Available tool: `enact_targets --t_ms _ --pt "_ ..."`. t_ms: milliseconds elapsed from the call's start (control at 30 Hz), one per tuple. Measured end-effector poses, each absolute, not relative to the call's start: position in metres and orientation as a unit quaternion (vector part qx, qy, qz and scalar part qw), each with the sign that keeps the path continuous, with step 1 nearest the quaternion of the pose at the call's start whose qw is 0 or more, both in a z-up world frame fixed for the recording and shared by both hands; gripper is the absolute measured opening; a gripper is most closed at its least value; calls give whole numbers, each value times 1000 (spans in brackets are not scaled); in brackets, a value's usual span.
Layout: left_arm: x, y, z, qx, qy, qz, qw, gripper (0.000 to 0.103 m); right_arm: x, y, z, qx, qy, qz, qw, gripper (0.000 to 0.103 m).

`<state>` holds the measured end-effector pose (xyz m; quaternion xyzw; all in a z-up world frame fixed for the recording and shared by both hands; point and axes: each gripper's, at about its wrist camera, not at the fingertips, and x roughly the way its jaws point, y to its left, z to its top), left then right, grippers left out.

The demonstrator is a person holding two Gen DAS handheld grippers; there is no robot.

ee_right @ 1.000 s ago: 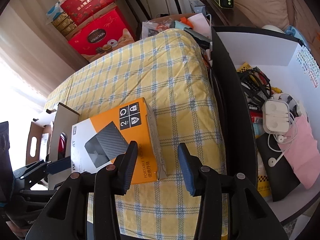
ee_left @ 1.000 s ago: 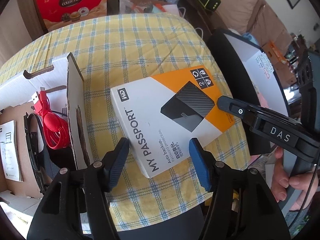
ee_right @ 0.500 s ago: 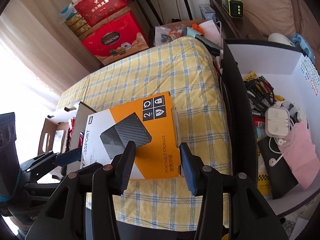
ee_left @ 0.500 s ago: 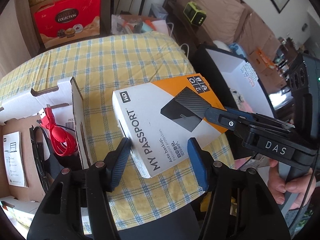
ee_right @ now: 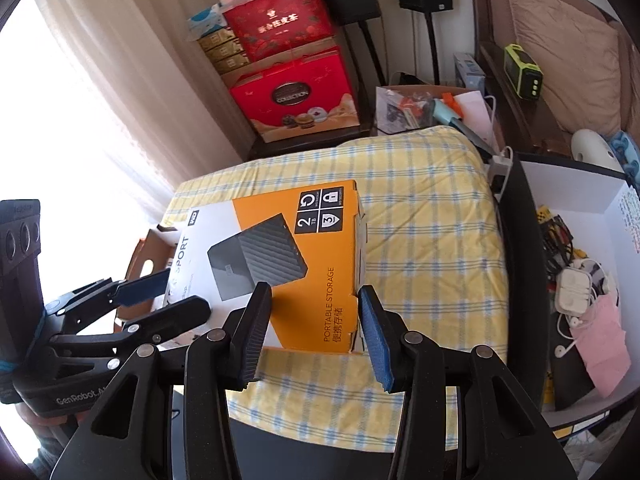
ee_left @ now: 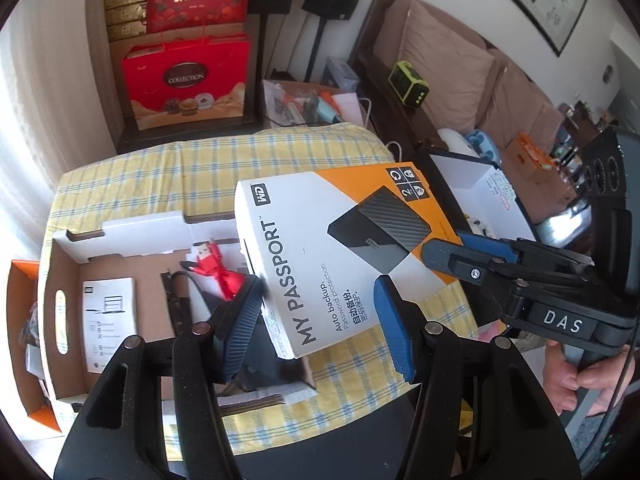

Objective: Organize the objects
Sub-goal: 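Close both tools on opposite sides of the My Passport box, then lift the My Passport box with both tools and carry it over the cardboard box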

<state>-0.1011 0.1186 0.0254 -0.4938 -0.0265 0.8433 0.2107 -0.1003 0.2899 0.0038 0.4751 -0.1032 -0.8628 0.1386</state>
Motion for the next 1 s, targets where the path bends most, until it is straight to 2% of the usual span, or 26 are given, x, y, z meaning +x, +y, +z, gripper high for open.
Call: enact_targets --t_ms 100,267,667,1000 --pt "-103 87 28 -490 -39 848 197 54 -102 262 4 477 -93 -860 158 45" --pt "-107 37 29 -489 -48 856 165 45 -106 215 0 483 -78 -851 189 45" --pt "-131 -36 2 -510 -59 850 120 45 -120 138 -34 518 -82 -822 222 44" --pt "-167 -58 -8 -518 -49 846 114 45 -125 94 -69 552 -77 -795 238 44"
